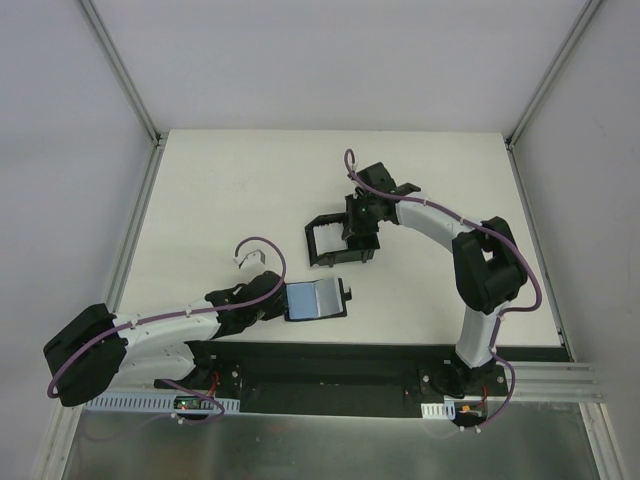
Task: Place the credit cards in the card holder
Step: Pick up the credit card from the storage box.
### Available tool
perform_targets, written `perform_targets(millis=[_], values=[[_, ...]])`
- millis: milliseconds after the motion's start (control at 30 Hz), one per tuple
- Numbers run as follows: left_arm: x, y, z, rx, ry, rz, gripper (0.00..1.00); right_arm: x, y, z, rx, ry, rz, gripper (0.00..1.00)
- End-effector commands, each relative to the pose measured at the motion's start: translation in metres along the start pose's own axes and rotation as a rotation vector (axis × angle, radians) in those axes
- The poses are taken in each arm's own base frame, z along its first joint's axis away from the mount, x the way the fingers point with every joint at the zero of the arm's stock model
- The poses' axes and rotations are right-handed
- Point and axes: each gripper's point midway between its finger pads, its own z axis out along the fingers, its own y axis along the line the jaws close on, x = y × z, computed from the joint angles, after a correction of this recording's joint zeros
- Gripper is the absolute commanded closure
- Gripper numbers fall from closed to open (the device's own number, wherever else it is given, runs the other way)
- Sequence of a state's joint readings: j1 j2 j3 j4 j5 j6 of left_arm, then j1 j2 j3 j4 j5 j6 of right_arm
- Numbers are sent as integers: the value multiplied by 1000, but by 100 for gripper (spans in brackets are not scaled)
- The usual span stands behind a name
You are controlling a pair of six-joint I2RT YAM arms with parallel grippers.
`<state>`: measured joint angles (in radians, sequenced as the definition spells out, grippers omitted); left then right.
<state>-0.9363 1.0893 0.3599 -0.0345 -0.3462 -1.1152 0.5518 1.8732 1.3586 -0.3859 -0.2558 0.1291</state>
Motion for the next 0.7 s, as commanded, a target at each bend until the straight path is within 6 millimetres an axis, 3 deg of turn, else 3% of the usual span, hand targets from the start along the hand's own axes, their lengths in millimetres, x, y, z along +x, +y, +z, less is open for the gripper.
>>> perform_targets(millis=[0,300,533,667], values=[[1,-4,-1,6,12,13,100,-20,20,-24,-48,-73,-37,89],[3,-1,0,-3,17,22,100,-25,13,-34,-20,-85,-51,99],[4,0,0,-2,24,23,100,-29,2,-37,51,-91,-70,99],[5,0,0,-1,27,25,100,-41,-8,-51,138,-137,-108,100]])
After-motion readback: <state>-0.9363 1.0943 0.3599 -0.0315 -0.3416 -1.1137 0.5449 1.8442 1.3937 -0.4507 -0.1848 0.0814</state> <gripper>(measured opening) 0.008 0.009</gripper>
